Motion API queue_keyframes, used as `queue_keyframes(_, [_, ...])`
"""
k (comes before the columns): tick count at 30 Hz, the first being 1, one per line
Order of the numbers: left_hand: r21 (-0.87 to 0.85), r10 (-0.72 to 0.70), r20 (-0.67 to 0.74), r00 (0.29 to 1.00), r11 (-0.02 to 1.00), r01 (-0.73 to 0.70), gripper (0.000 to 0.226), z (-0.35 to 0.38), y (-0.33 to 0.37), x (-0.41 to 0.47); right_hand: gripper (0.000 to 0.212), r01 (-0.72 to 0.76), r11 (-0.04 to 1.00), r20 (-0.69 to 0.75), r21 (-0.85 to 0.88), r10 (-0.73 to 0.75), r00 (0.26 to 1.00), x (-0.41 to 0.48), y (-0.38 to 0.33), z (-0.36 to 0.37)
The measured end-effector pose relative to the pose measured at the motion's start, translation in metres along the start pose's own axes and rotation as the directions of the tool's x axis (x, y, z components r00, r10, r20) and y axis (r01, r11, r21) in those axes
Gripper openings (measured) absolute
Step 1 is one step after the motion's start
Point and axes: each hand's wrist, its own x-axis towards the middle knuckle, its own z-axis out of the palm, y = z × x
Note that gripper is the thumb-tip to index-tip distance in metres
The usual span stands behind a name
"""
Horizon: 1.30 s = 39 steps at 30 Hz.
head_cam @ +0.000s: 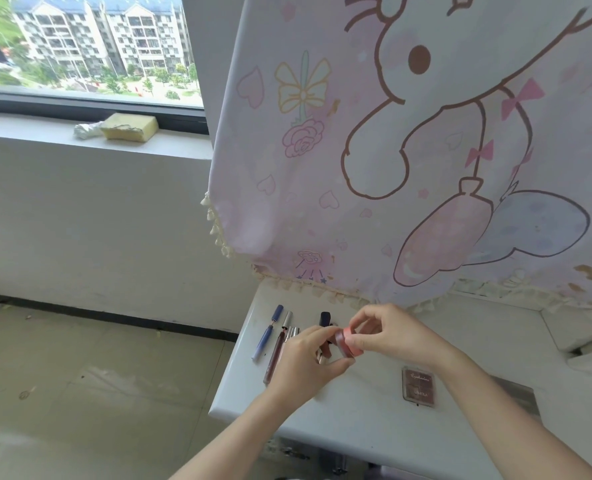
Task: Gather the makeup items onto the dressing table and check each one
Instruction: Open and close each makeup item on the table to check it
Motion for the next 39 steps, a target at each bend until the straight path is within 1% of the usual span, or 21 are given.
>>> queue_keyframes(4, [-0.039, -0.049, 0.032, 0.998, 0.998, 0.051, 0.033, -0.001, -0.001, -0.004, 0.014, 0.006, 0.998, 0.015, 0.056, -0.007, 1.000, -0.002, 0.001, 0.002])
queue_keyframes(12, [-0.084, -0.143, 0.087, 0.986, 0.985, 0.150, 0.038, 0.011, -0.007, -0.008, 0.017, -0.002, 0.997, 0.012, 0.076, 0.001, 1.000, -0.002, 0.012, 0.008])
queue_keyframes(17, [-0.094, -0.174, 0.116, 0.978, 0.978, 0.186, 0.032, 0.023, -0.013, -0.008, 0.020, -0.035, 0.994, 0.033, 0.099, 0.032, 0.999, 0.001, 0.028, 0.013])
queue_keyframes(21, [-0.085, -0.232, 0.119, 0.965, 0.966, 0.243, 0.036, 0.033, -0.018, -0.008, 0.018, -0.078, 0.975, 0.019, 0.208, 0.076, 0.997, 0.004, 0.047, 0.013])
queue_keyframes(24, [-0.098, -0.284, 0.147, 0.947, 0.949, 0.300, 0.035, 0.042, -0.026, -0.008, 0.031, -0.132, 0.937, 0.020, 0.324, 0.132, 0.991, 0.006, 0.065, 0.017])
queue_keyframes(26, [-0.078, -0.315, 0.162, 0.935, 0.941, 0.331, 0.035, 0.049, -0.031, -0.009, 0.036, -0.160, 0.920, 0.016, 0.358, 0.166, 0.986, 0.009, 0.079, 0.021])
queue_keyframes(29, [-0.018, -0.363, 0.168, 0.916, 0.928, 0.371, 0.033, 0.060, -0.040, -0.008, 0.034, -0.181, 0.912, 0.002, 0.367, 0.194, 0.981, 0.013, 0.098, 0.026])
queue_keyframes(31, [0.046, -0.400, 0.178, 0.899, 0.916, 0.399, 0.031, 0.068, -0.047, -0.005, 0.030, -0.199, 0.917, -0.025, 0.347, 0.221, 0.975, 0.016, 0.110, 0.031])
queue_keyframes(33, [0.163, -0.411, 0.169, 0.896, 0.908, 0.386, 0.034, 0.079, -0.057, -0.003, 0.029, -0.223, 0.940, -0.077, 0.260, 0.250, 0.965, 0.021, 0.122, 0.040])
queue_keyframes(35, [0.325, -0.384, 0.139, 0.913, 0.888, 0.324, 0.038, 0.091, -0.068, -0.003, 0.033, -0.244, 0.964, -0.119, 0.104, 0.255, 0.959, 0.029, 0.134, 0.051])
queue_keyframes(37, [0.488, -0.296, 0.124, 0.947, 0.849, 0.201, 0.040, 0.100, -0.080, -0.004, 0.040, -0.257, 0.965, -0.092, -0.048, 0.252, 0.963, 0.037, 0.147, 0.061])
queue_keyframes(39, [0.583, -0.275, 0.112, 0.955, 0.796, 0.161, 0.044, 0.108, -0.091, -0.006, 0.043, -0.250, 0.950, -0.045, -0.186, 0.246, 0.968, 0.043, 0.155, 0.067])
